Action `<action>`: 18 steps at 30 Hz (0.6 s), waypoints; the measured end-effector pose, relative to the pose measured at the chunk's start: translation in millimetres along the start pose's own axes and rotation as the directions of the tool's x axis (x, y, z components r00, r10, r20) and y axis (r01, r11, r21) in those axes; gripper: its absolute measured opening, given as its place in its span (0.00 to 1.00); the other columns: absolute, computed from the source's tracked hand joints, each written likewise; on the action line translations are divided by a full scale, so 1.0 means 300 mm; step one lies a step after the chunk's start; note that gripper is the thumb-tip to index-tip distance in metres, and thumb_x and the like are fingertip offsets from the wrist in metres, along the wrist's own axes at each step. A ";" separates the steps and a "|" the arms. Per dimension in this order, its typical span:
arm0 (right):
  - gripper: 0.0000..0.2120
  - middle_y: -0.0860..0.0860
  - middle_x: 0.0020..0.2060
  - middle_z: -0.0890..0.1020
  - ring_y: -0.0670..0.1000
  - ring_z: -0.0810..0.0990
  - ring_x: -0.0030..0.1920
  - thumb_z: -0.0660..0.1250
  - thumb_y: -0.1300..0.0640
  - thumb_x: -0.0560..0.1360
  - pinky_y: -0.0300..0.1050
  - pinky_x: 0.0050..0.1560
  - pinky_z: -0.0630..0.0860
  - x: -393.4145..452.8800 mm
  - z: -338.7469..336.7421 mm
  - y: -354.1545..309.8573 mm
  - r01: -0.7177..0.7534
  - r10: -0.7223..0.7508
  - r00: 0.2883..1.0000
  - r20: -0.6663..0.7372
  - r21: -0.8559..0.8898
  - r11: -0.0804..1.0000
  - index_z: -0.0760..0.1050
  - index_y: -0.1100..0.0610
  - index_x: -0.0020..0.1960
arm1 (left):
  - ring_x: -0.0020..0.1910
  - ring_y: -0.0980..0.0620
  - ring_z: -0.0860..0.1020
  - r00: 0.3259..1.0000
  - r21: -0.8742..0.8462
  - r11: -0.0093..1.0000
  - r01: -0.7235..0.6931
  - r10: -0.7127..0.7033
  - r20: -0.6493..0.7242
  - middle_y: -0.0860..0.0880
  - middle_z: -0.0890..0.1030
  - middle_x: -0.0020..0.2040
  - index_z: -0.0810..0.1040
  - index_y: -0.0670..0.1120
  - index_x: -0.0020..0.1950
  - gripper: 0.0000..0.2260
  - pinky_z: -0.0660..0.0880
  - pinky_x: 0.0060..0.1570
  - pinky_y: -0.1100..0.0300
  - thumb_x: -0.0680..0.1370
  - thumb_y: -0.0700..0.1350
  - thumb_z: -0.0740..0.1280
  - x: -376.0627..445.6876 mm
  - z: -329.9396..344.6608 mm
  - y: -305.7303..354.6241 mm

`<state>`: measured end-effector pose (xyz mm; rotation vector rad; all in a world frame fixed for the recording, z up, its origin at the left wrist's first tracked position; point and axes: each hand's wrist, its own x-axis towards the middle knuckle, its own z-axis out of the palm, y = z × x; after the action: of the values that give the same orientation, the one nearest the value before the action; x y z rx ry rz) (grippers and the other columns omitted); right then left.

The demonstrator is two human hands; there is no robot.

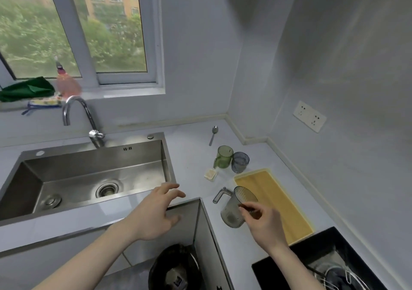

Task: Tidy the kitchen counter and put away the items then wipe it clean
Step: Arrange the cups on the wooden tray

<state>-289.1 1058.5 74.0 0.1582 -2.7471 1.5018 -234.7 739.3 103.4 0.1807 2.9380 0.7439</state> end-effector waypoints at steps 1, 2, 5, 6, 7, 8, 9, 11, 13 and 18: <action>0.04 0.34 0.39 0.85 0.39 0.83 0.43 0.77 0.53 0.74 0.28 0.40 0.76 0.022 0.005 0.007 -0.011 0.011 1.000 -0.007 -0.013 1.000 0.86 0.45 0.47 | 0.76 0.55 0.61 1.000 -0.002 1.000 -0.006 0.007 0.013 0.57 0.62 0.78 0.69 0.59 0.72 0.24 0.59 0.73 0.63 0.76 0.56 0.70 0.032 0.002 -0.009; 0.04 0.33 0.39 0.85 0.38 0.83 0.43 0.77 0.53 0.74 0.27 0.40 0.75 0.040 0.007 0.016 -0.027 0.027 1.000 -0.015 -0.021 0.999 0.86 0.45 0.47 | 0.77 0.55 0.61 1.000 -0.002 1.000 -0.012 0.012 0.027 0.57 0.62 0.78 0.69 0.60 0.72 0.24 0.60 0.74 0.62 0.76 0.56 0.70 0.064 0.003 -0.018; 0.03 0.32 0.40 0.84 0.37 0.82 0.43 0.76 0.52 0.74 0.28 0.41 0.74 0.078 0.009 0.054 -0.089 0.086 0.995 -0.056 -0.049 0.995 0.86 0.46 0.47 | 0.77 0.54 0.61 0.997 0.004 0.999 -0.045 0.045 0.064 0.57 0.62 0.79 0.69 0.59 0.72 0.24 0.60 0.74 0.61 0.77 0.56 0.69 0.172 -0.008 -0.034; 0.03 0.31 0.40 0.84 0.37 0.82 0.44 0.76 0.52 0.74 0.28 0.41 0.75 0.087 0.009 0.070 -0.120 0.115 0.990 -0.079 -0.050 0.992 0.86 0.46 0.48 | 0.77 0.54 0.61 0.995 0.009 0.998 -0.065 0.064 0.080 0.57 0.61 0.79 0.69 0.59 0.72 0.24 0.60 0.74 0.61 0.77 0.55 0.69 0.213 -0.014 -0.037; 0.03 0.31 0.41 0.83 0.37 0.81 0.45 0.76 0.51 0.74 0.28 0.43 0.75 0.094 0.009 0.086 -0.155 0.149 0.983 -0.103 -0.044 0.987 0.86 0.46 0.49 | 0.77 0.53 0.61 0.992 0.015 0.996 -0.083 0.081 0.100 0.57 0.61 0.79 0.69 0.59 0.72 0.24 0.60 0.74 0.61 0.77 0.55 0.69 0.253 -0.019 -0.041; 0.04 0.32 0.42 0.84 0.36 0.81 0.45 0.75 0.51 0.75 0.28 0.43 0.75 0.101 0.009 0.098 -0.193 0.187 0.974 -0.125 -0.036 0.981 0.86 0.46 0.49 | 0.77 0.53 0.62 0.988 0.018 0.995 -0.099 0.096 0.123 0.57 0.61 0.79 0.69 0.58 0.73 0.24 0.60 0.74 0.61 0.77 0.55 0.68 0.292 -0.023 -0.049; 0.04 0.33 0.42 0.84 0.36 0.81 0.46 0.75 0.50 0.75 0.27 0.44 0.74 0.108 0.010 0.113 -0.233 0.226 0.962 -0.151 -0.035 0.972 0.86 0.46 0.50 | 0.77 0.53 0.62 0.982 0.019 0.993 -0.117 0.113 0.150 0.57 0.61 0.79 0.69 0.58 0.73 0.24 0.61 0.74 0.60 0.78 0.55 0.68 0.336 -0.028 -0.062; 0.05 0.36 0.43 0.85 0.37 0.81 0.46 0.73 0.50 0.76 0.28 0.45 0.74 0.116 0.016 0.140 -0.302 0.288 0.938 -0.193 -0.051 0.952 0.85 0.46 0.52 | 0.76 0.52 0.63 0.969 0.023 0.988 -0.151 0.144 0.200 0.57 0.61 0.79 0.68 0.59 0.73 0.24 0.62 0.74 0.58 0.78 0.56 0.68 0.416 -0.035 -0.093; 0.07 0.38 0.46 0.85 0.38 0.81 0.48 0.72 0.51 0.77 0.34 0.48 0.75 0.129 0.034 0.164 -0.370 0.347 0.903 -0.255 -0.049 0.928 0.85 0.48 0.54 | 0.76 0.52 0.63 0.951 0.030 0.981 -0.191 0.177 0.254 0.57 0.60 0.79 0.67 0.60 0.73 0.24 0.63 0.73 0.57 0.78 0.58 0.67 0.506 -0.044 -0.142; 0.11 0.44 0.49 0.85 0.42 0.81 0.49 0.72 0.55 0.77 0.39 0.55 0.77 0.160 0.083 0.208 -0.525 0.483 0.794 -0.369 -0.017 0.851 0.84 0.53 0.59 | 0.75 0.51 0.64 0.914 0.028 0.967 -0.255 0.231 0.334 0.57 0.60 0.79 0.68 0.60 0.72 0.23 0.64 0.73 0.55 0.78 0.58 0.67 0.717 -0.069 -0.251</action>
<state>-341.5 1067.0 10.9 -0.8349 -2.6734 1.2621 -456.4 694.1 69.8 0.6241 2.6487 0.5703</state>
